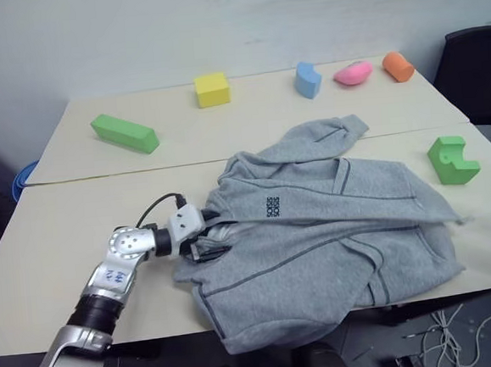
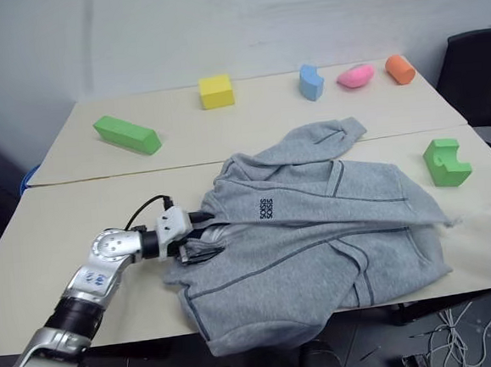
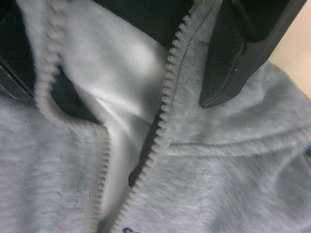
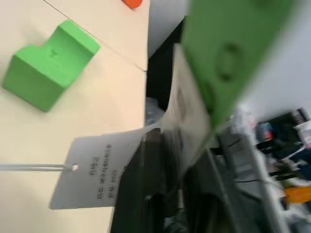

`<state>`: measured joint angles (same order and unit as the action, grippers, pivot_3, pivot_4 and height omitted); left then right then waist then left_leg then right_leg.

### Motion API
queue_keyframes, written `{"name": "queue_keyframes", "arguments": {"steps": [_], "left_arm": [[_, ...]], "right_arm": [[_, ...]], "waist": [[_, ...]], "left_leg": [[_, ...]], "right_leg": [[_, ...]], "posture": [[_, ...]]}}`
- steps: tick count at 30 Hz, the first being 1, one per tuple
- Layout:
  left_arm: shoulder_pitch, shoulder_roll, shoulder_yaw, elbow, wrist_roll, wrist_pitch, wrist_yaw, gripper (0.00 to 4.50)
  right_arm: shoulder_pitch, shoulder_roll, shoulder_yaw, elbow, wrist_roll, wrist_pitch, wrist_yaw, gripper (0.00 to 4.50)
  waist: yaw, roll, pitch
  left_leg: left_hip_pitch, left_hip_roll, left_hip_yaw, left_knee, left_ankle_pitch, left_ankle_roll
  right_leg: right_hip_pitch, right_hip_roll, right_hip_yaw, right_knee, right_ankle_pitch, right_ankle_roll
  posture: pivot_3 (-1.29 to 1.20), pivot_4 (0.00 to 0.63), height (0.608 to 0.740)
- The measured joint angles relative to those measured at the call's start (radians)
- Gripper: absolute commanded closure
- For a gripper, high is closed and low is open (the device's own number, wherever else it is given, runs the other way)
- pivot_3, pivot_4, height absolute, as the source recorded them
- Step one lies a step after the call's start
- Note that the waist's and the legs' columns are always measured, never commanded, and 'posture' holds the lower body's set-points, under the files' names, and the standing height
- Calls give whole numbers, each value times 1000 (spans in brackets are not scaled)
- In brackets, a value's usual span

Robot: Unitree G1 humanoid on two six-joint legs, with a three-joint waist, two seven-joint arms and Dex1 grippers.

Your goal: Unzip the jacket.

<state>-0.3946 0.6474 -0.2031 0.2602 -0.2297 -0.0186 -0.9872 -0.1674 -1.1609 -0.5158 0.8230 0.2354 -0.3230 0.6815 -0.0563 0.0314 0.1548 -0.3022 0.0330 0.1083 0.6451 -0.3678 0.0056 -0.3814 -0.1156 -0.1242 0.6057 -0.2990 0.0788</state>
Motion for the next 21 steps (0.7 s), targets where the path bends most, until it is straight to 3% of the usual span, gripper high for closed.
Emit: {"name": "queue_keyframes", "arguments": {"steps": [5,7,9,14,17,21], "left_arm": [[100,78,121,-130,-156,134,-115,0],[139,115,181,-185,-221,190,-149,0],[182,147,233,-210,-235,185,-171,0],[356,195,328,-239,-224,101,-208,0],[425,195,360,-248,-212,67,-206,0],[486,183,406,-287,-202,38,-168,0]], "right_arm": [[167,58,-131,-269,202,170,208,1569],[256,118,-179,-448,304,219,314,933],[322,153,-180,-617,356,225,403,201],[415,230,-41,-916,382,210,569,54],[410,290,54,-932,326,143,602,54],[409,349,83,-867,265,42,617,54]], "waist": [[19,-7,11],[30,-19,20],[33,-23,24],[38,-25,25],[50,-25,27],[72,-25,28]], "left_leg": [[-10,-1,-1,5,1,0],[-14,0,-5,7,1,0],[-17,-1,-6,9,-3,3],[-18,-1,-5,8,-8,6],[-22,-2,-5,11,-9,7],[-37,-3,-8,21,-11,10]], "right_leg": [[-15,1,1,5,-1,-1],[-16,1,1,5,0,-2],[-16,-1,1,3,2,0],[-16,-2,0,-2,2,0],[-20,-1,-1,-3,2,0],[-29,-1,-5,4,3,1]], "posture": [[0,150,740],[0,150,740],[0,150,740],[0,150,740],[0,150,740],[0,150,740]]}}
